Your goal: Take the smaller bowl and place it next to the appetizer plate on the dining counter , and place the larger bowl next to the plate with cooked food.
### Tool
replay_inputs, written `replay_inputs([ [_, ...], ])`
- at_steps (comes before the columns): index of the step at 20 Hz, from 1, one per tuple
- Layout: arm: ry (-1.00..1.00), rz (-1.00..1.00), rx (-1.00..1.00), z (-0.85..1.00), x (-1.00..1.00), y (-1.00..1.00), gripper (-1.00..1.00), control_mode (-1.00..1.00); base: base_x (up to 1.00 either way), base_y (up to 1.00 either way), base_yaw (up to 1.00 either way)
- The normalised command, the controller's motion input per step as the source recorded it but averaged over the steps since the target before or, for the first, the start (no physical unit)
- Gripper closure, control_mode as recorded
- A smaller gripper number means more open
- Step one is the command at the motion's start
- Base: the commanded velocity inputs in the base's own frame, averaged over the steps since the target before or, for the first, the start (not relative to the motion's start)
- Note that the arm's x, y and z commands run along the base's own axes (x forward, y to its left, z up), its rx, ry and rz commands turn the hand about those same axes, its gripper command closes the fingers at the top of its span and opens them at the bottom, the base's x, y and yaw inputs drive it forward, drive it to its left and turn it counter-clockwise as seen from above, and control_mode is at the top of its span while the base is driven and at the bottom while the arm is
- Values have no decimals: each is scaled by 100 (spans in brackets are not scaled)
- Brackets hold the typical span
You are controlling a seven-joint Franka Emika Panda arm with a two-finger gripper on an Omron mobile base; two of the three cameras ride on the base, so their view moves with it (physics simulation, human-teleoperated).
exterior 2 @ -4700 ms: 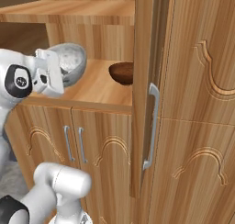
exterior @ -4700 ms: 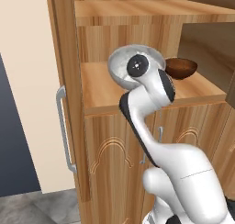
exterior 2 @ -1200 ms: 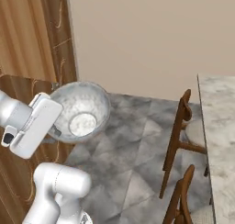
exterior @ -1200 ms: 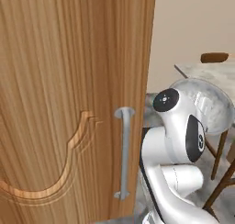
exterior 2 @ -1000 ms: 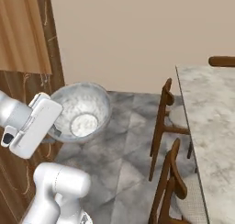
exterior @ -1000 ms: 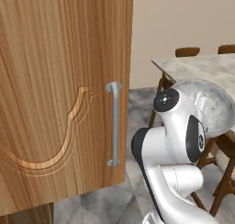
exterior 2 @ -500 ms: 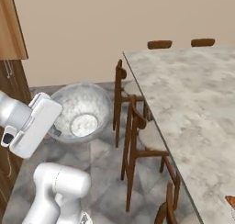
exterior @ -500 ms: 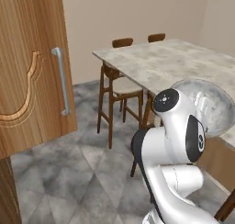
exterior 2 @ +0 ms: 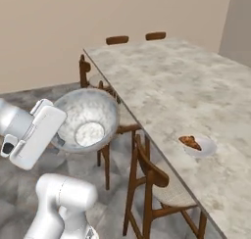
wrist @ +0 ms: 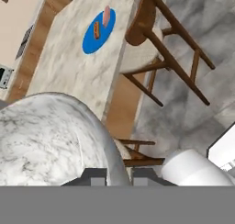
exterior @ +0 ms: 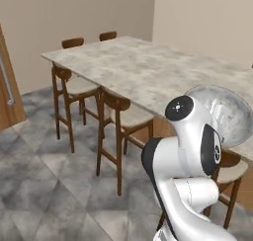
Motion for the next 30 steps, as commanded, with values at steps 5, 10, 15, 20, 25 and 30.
replay_inputs([
  [5,0,0,0,0,0,0,100,100,-69,-27,-48],
  [10,0,0,0,0,0,0,100,100,-61,-28,-48],
  [15,0,0,0,0,0,0,100,100,-20,-29,-45],
  [20,0,0,0,0,0,0,100,100,26,-8,-45],
  [25,0,0,0,0,0,0,100,100,46,-11,-55],
  [30,0,0,0,0,0,0,100,100,41,-21,-53],
])
